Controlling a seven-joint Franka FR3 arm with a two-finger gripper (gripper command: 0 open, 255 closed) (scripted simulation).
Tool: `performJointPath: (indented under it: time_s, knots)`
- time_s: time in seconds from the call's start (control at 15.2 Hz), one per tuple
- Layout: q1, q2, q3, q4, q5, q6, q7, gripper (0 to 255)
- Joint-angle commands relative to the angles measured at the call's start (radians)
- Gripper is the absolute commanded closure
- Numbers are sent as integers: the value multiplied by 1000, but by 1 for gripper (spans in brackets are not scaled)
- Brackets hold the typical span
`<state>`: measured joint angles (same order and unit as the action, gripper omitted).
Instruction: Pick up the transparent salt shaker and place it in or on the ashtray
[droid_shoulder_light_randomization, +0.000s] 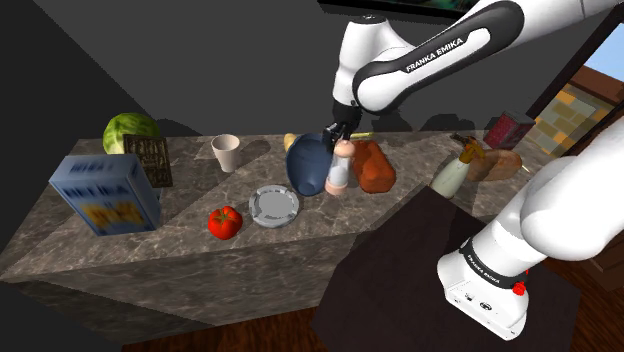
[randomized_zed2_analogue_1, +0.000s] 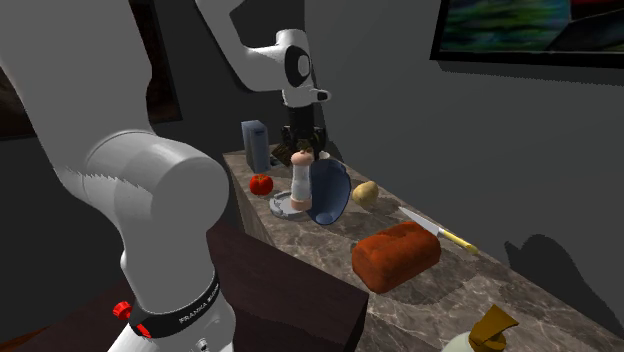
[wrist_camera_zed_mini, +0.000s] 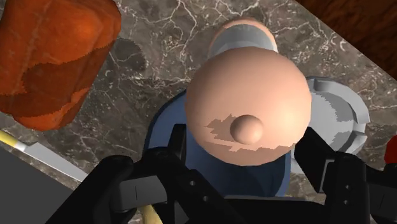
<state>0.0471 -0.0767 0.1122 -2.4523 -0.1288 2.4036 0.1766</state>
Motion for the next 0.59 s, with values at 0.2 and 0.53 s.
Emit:
performJointPath:
  time_s: [0.2, 0.53]
  knots:
    - [42, 129, 47, 191, -16, -73, 94, 255]
    - [88, 263, 76, 399, -41, -158, 173, 255]
